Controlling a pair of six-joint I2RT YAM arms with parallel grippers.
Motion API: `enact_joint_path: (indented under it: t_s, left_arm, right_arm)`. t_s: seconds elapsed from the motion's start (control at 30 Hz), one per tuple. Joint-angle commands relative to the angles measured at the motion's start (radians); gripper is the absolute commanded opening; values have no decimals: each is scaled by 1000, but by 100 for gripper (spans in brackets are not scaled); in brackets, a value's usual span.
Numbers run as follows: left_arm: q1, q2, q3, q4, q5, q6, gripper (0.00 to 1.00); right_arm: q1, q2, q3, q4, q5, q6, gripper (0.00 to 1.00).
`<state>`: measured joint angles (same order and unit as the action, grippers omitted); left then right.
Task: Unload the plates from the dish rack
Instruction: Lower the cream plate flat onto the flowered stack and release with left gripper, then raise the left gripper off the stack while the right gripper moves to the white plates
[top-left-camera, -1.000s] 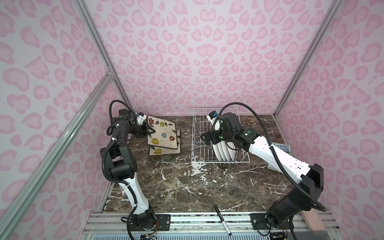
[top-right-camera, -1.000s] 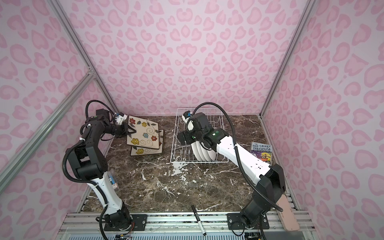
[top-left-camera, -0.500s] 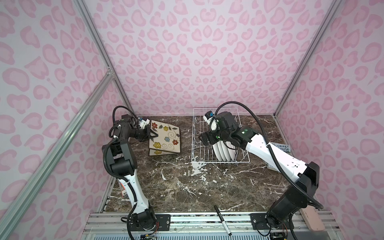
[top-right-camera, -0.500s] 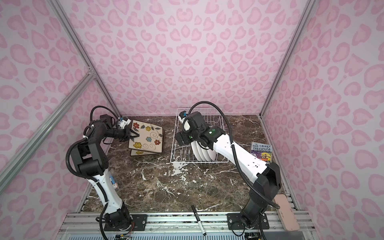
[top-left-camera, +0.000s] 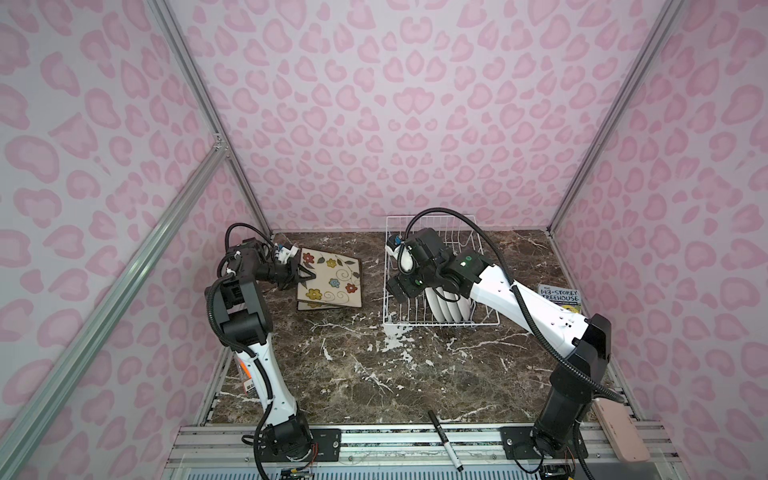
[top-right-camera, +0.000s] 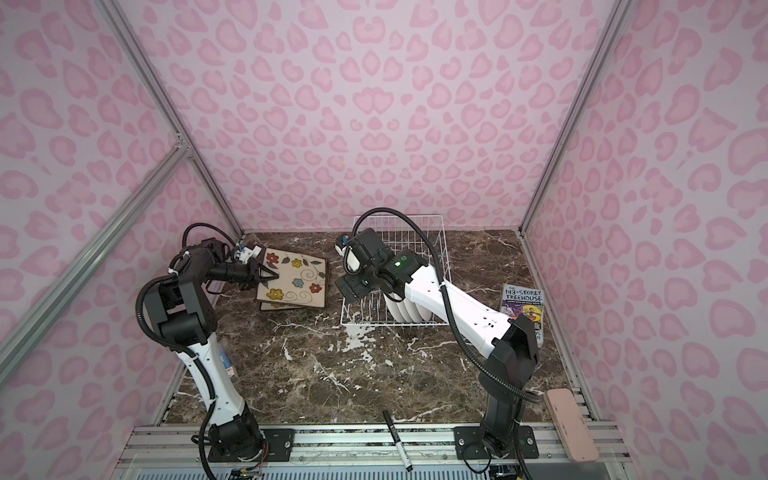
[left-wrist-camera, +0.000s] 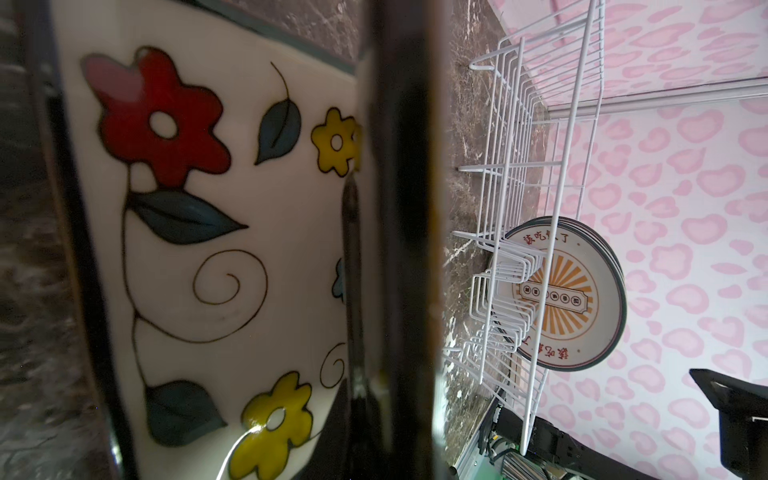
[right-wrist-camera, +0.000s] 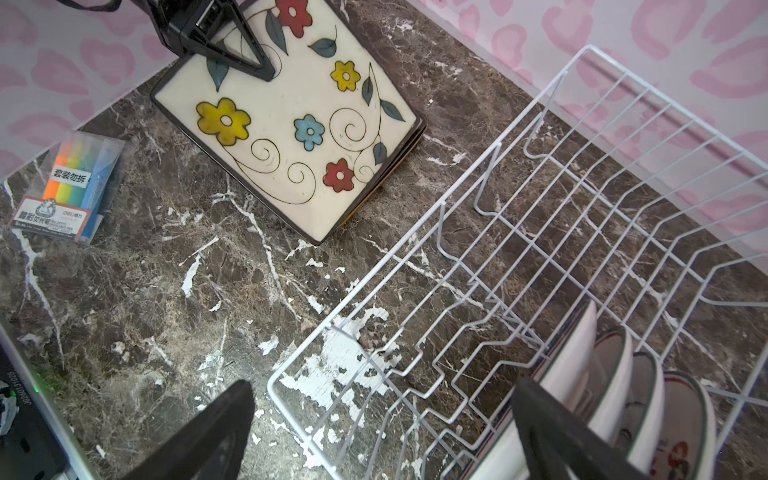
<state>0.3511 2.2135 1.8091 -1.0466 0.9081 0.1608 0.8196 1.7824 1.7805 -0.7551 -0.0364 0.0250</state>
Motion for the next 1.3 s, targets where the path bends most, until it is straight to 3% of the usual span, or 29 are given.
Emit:
enact_joint_path:
  t_s: [0.0,0.17,0.33,0.6,1.0,1.27]
  left_arm:
    - [5,8,17,23,-18,52,9]
    - [14,30,18,30,-2,50,11]
    - [21,52,29,24,9,51,22]
    - [26,63,29,35,-9,31,24]
    - [33,41,-12,109,-119,-45,45]
    - [34,-10,-53,173,-196,-95,66]
  right_arm:
    - [0,-5,-2,-10,69,-5,99]
    - [0,-29,-25,19,64,-15,99]
    - [-1,-35,-33,21,71,-18,99]
    - [-1,-36,-33,22,77,-16,99]
    - [-1,-54,-61,38,60,-18,99]
    - [0,-76,-89,72,38,-22,99]
